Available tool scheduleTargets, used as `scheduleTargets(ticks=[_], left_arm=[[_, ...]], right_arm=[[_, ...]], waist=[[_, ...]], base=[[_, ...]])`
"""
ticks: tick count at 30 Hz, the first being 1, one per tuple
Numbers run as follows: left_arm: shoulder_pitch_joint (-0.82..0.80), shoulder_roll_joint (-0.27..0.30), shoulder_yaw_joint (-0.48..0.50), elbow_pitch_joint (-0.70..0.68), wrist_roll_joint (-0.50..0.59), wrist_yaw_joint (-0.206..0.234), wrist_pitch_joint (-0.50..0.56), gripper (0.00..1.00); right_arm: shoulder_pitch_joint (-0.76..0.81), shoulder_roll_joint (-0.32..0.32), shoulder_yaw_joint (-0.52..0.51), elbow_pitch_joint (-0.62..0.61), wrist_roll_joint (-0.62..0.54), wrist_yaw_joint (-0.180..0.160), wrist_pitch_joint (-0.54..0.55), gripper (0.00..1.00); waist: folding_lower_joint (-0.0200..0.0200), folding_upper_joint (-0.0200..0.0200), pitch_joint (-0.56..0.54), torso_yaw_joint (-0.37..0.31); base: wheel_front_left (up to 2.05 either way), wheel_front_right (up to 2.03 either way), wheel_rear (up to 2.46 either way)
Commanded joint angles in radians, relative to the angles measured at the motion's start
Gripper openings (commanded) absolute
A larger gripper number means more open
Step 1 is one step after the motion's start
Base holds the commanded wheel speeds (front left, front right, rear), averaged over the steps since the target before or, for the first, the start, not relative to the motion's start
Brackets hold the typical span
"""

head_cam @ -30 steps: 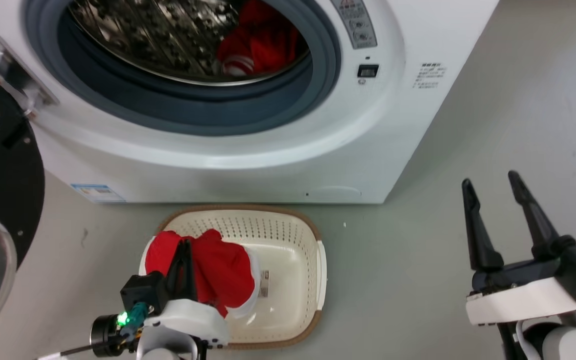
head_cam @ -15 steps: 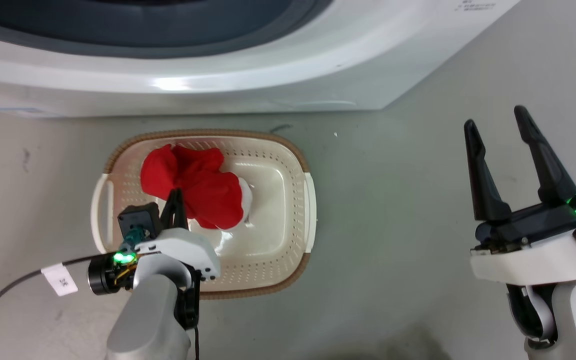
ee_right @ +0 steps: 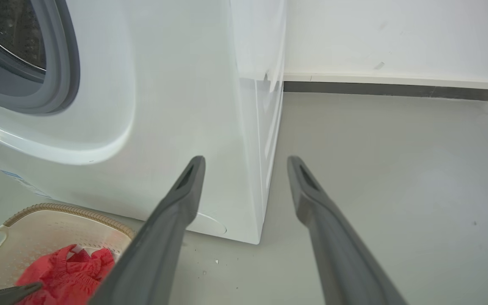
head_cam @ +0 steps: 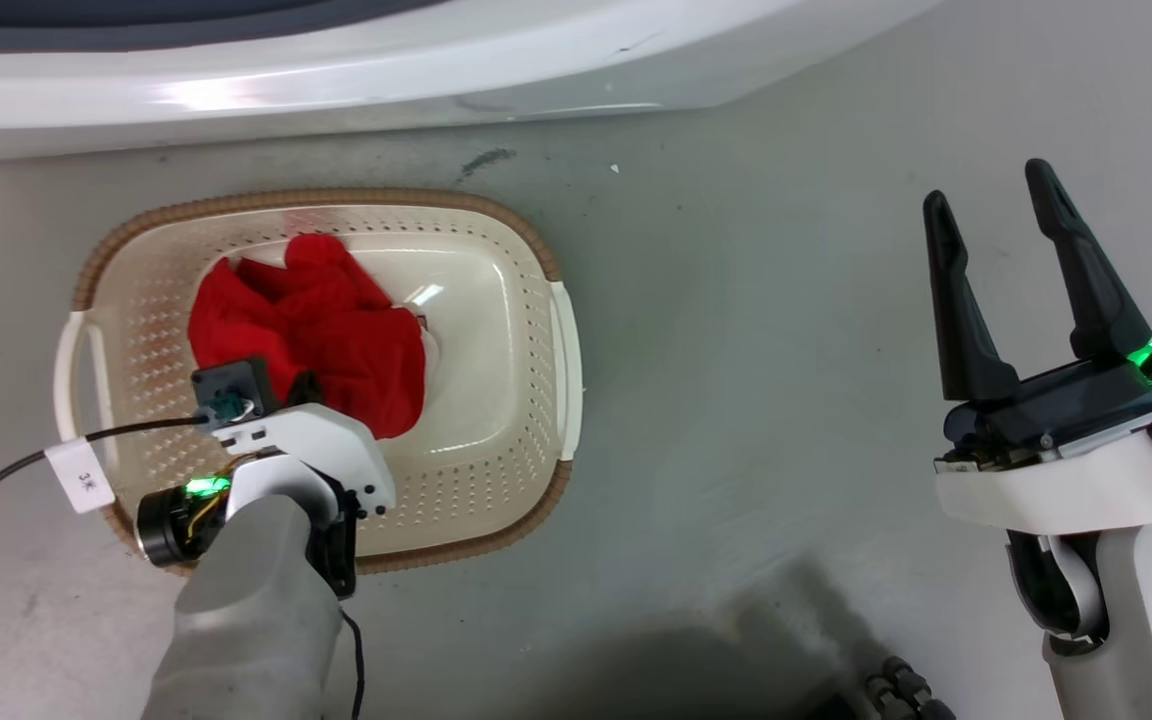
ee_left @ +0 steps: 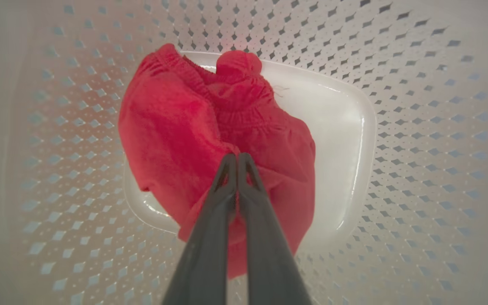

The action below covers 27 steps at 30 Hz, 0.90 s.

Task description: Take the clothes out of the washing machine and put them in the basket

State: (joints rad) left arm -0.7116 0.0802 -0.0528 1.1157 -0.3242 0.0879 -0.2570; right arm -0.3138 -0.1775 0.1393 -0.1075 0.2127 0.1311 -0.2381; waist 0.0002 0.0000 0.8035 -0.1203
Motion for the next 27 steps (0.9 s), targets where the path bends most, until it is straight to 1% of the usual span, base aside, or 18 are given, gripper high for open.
scheduleTargets(ticks=[1,4,8,9,10,11,12,17,21,22,23,27], left_arm=[[-0.032,0.005,0.006,0.04,-0.009,-0.001,0.007,0.0],[-0.054,0.015,0.019,0.097,-0.026,0.006,0.015,0.0],[-0.072,0.024,0.027,0.134,-0.041,0.006,0.023,0.0],[-0.074,0.026,0.022,0.146,-0.043,0.0,0.022,0.04],[-0.073,0.025,0.019,0.15,-0.043,-0.004,0.021,0.35],[-0.068,0.023,0.016,0.153,-0.043,-0.008,0.02,0.81],[-0.063,0.021,0.013,0.155,-0.042,-0.008,0.016,1.0],[-0.018,0.011,0.003,0.159,-0.039,-0.023,-0.002,1.0],[0.025,0.004,-0.006,0.123,-0.029,-0.036,-0.009,1.0],[0.04,0.004,-0.008,0.099,-0.025,-0.036,-0.009,1.0],[0.1,0.004,-0.011,0.018,-0.003,-0.035,-0.008,1.0],[0.172,-0.004,-0.013,-0.095,0.031,-0.028,-0.008,1.0]], right_arm=[[-0.021,-0.004,0.004,0.008,0.01,-0.001,-0.009,1.0],[-0.027,-0.004,0.009,0.022,0.013,-0.001,-0.015,1.0],[-0.039,-0.004,0.013,0.036,0.019,-0.001,-0.019,1.0],[-0.036,0.001,0.013,0.048,0.017,-0.001,-0.023,1.0],[-0.035,0.002,0.012,0.052,0.016,-0.001,-0.024,1.0],[-0.033,0.003,0.01,0.057,0.014,-0.001,-0.024,1.0],[-0.03,0.004,0.009,0.062,0.012,-0.001,-0.025,1.0],[-0.004,0.014,0.004,0.078,-0.002,-0.001,-0.026,1.0],[0.025,0.025,-0.008,0.086,-0.02,-0.001,-0.026,1.0],[0.035,0.028,-0.012,0.087,-0.021,-0.001,-0.026,1.0],[0.059,0.037,-0.02,0.091,-0.034,-0.001,-0.019,1.0],[0.096,0.046,-0.032,0.082,-0.056,-0.001,-0.002,1.0]], waist=[[-0.0002,0.0,0.017,-0.016],[-0.0002,0.0,0.024,-0.025],[-0.0002,0.0,0.019,-0.03],[-0.0002,0.0,0.0,-0.026],[-0.0002,0.0,-0.009,-0.023],[-0.0002,0.0,-0.023,-0.02],[-0.0002,0.0,-0.036,-0.015],[-0.0002,0.0,-0.13,0.001],[-0.0002,0.0,-0.211,0.018],[-0.0002,0.0,-0.231,0.023],[-0.0002,0.0,-0.289,0.039],[-0.0002,0.0,-0.363,0.062]], base=[[0.0,0.0,0.0],[0.0,0.0,0.0],[0.0,0.0,0.0],[0.0,0.0,0.0],[0.0,0.0,0.0],[0.0,0.0,0.0],[0.0,0.0,0.0],[0.0,0.0,0.0],[0.0,0.0,0.0],[0.0,0.0,0.0],[0.0,0.0,0.0],[0.0,0.0,0.0]])
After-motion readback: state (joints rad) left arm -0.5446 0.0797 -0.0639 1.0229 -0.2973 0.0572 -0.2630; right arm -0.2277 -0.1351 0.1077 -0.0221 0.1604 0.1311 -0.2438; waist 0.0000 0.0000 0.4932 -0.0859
